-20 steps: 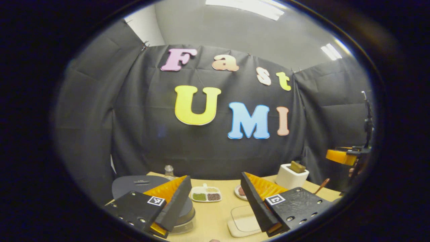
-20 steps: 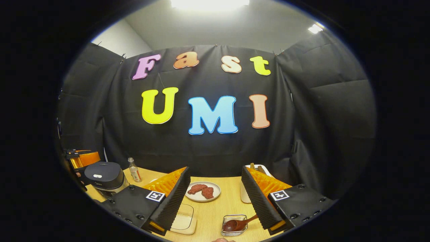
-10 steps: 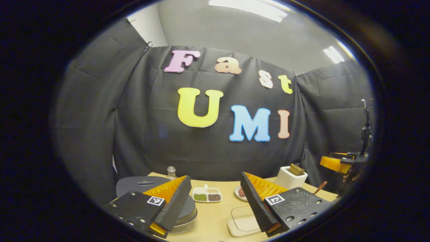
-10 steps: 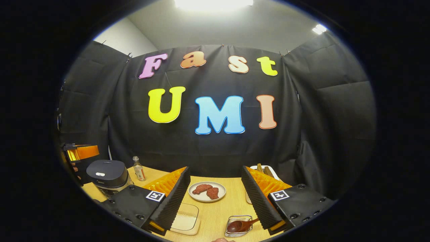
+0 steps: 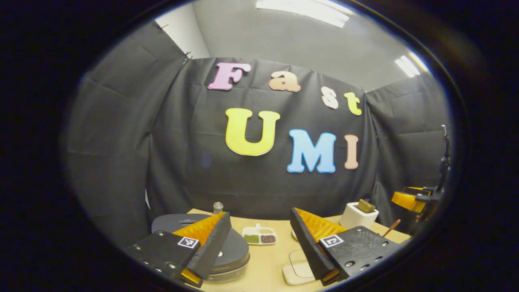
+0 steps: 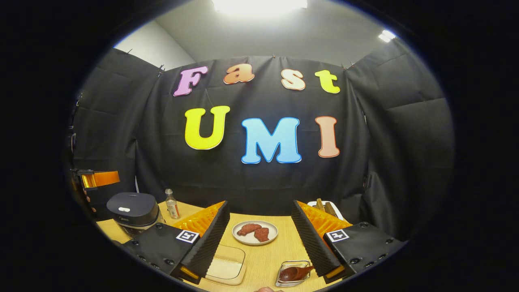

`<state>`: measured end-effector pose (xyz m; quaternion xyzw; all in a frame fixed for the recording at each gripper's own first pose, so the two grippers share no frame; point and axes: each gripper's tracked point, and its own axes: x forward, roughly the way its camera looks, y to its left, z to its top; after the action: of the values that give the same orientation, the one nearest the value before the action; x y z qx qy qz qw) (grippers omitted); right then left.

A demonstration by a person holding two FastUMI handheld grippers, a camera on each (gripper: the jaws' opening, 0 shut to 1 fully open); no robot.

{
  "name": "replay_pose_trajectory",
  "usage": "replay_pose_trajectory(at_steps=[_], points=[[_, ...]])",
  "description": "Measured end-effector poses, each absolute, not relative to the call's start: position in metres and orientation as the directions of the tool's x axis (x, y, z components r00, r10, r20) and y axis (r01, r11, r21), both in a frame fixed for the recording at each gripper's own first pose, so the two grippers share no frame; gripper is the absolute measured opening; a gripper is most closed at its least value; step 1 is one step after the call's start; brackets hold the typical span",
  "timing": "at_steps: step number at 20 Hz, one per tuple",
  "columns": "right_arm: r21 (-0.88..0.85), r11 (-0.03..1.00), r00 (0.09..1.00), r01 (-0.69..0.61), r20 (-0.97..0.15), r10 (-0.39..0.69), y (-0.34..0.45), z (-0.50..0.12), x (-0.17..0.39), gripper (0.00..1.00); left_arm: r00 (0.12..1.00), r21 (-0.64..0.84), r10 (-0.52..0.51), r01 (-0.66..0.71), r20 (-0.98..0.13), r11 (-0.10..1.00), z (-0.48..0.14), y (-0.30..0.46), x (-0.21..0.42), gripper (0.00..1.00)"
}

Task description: Close the left gripper, press the button to open the rice cooker; take a wooden spoon from the chopstick holder with the right hand, scoop a spoonful of rice and pour it into the rice cooker, then put the wooden spoon back into the chopstick holder.

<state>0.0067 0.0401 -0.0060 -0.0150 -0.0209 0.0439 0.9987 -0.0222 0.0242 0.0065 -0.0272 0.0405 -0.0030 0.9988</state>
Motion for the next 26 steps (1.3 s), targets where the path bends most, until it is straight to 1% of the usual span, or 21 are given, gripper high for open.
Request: replay_pose_trajectory(at_steps=[1,3,4,5,7,8,9,10,11,12,15,16,17,18,26], points=[[-0.022,0.995,0.994,-0.095,0.050,0.096,0.045,-0.007,0.008,0.98,0.997,-0.056,-0.016,0.012,-0.075,0.998,0.010,0.028,-0.024,0.90],[-0.011,0.992,0.991,-0.124,0.044,0.124,0.057,-0.012,0.012,0.98,0.998,-0.062,0.000,-0.005,-0.067,0.998,0.013,0.043,-0.029,0.70],[-0.014,0.992,0.991,-0.128,0.037,0.129,0.059,-0.014,0.013,0.98,0.997,-0.071,0.001,-0.006,-0.076,0.997,0.012,0.048,-0.029,0.65],[-0.020,0.991,0.991,-0.131,0.034,0.132,0.061,-0.016,0.013,0.98,0.996,-0.084,0.016,-0.023,-0.087,0.996,0.008,0.056,-0.028,0.54],[-0.024,0.989,0.989,-0.147,0.028,0.147,0.067,-0.020,0.015,0.98,0.985,-0.109,0.107,-0.122,-0.132,0.986,-0.002,0.083,-0.030,0.26],[-0.020,0.987,0.987,-0.158,0.026,0.159,0.071,-0.021,0.015,0.98,0.983,-0.123,0.114,-0.132,-0.144,0.984,-0.007,0.087,-0.027,0.12],[-0.017,0.986,0.985,-0.169,0.021,0.169,0.074,-0.024,0.016,0.98,0.987,-0.149,0.071,-0.093,-0.146,0.985,-0.010,0.077,-0.030,0.09],[-0.019,0.984,0.984,-0.177,0.014,0.177,0.077,-0.027,0.016,0.97,0.989,-0.179,0.038,-0.063,-0.141,0.982,-0.011,0.070,-0.028,0.09],[-0.026,0.983,0.984,-0.180,0.008,0.181,0.078,-0.029,0.017,0.97,0.990,-0.198,0.020,-0.048,-0.140,0.979,-0.013,0.070,-0.029,0.02],[-0.035,0.983,0.984,-0.180,0.002,0.180,0.079,-0.030,0.017,0.98,0.989,-0.199,0.009,-0.038,-0.147,0.979,-0.018,0.071,-0.025,0.02],[-0.058,0.979,0.981,-0.194,-0.007,0.194,0.083,-0.034,0.014,0.98,0.977,-0.167,0.040,-0.076,-0.211,0.983,-0.051,0.092,-0.015,0.01],[-0.064,0.978,0.980,-0.198,-0.006,0.198,0.084,-0.034,0.013,0.98,0.972,-0.170,0.051,-0.092,-0.231,0.981,-0.058,0.096,-0.012,0.02],[-0.071,0.978,0.980,-0.198,-0.005,0.198,0.083,-0.034,0.012,0.93,0.968,-0.185,0.048,-0.096,-0.246,0.978,-0.063,0.096,-0.010,0.01],[-0.076,0.978,0.981,-0.195,-0.004,0.196,0.083,-0.034,0.012,0.98,0.964,-0.197,0.047,-0.101,-0.261,0.975,-0.066,0.097,-0.009,0.01],[-0.078,0.980,0.984,-0.181,-0.014,0.180,0.076,-0.039,0.014,0.98,0.908,-0.151,0.078,-0.153,-0.412,0.977,-0.121,0.118,-0.001,0.01]])
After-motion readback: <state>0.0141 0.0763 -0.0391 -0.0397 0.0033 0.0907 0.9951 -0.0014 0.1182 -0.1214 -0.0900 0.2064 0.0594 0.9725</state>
